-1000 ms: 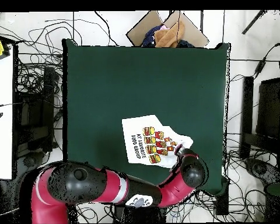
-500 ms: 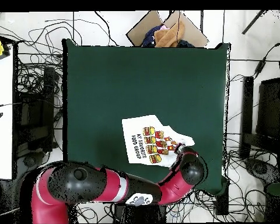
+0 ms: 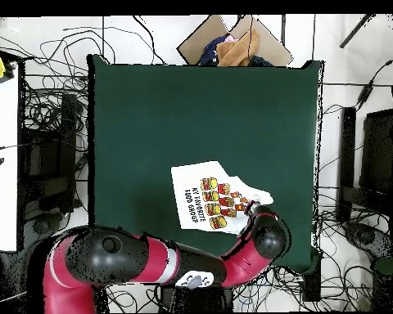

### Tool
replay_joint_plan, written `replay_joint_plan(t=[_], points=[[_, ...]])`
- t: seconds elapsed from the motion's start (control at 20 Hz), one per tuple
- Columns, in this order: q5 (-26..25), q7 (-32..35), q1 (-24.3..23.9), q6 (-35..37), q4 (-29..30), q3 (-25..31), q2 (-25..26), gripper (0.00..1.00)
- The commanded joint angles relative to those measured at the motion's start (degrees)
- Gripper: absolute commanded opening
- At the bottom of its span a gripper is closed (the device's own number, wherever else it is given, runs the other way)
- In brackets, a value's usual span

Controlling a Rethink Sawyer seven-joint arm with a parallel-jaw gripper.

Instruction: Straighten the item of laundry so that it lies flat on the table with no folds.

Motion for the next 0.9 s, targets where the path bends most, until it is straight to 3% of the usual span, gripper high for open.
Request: replay_joint_plan(t=[0.05, 0.3, 0.6, 0.9], points=[[0.5, 10.6, 0.8, -4.5, -4.6, 5.3, 4.4, 0.00], [1.7, 7.6, 0.4, -2.9, -2.4, 4.0, 5.2, 0.00], [-3.8, 8.1, -0.4, -2.0, 3.5, 1.9, 1.4, 0.00], [-3.0, 6.0, 0.1, -1.7, 6.5, -0.3, 0.8, 0.00]])
